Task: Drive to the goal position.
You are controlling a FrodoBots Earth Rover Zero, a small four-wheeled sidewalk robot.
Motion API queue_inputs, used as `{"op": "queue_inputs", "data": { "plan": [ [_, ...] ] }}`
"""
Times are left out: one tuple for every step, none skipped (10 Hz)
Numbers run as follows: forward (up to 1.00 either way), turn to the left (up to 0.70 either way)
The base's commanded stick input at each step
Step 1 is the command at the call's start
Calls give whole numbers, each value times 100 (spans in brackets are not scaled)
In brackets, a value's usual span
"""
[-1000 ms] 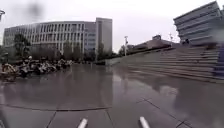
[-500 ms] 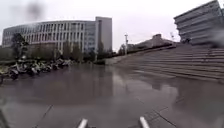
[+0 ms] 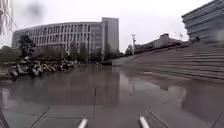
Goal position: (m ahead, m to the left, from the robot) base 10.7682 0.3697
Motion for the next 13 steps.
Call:
{"op": "queue_inputs", "data": {
  "plan": [
    [100,27],
    [100,12],
    [100,0],
    [100,0],
    [100,1],
    [100,2],
    [100,0],
    [100,0],
    [100,-11],
    [100,-30],
    [100,-37],
    [100,-37],
    [100,0]
  ]
}}
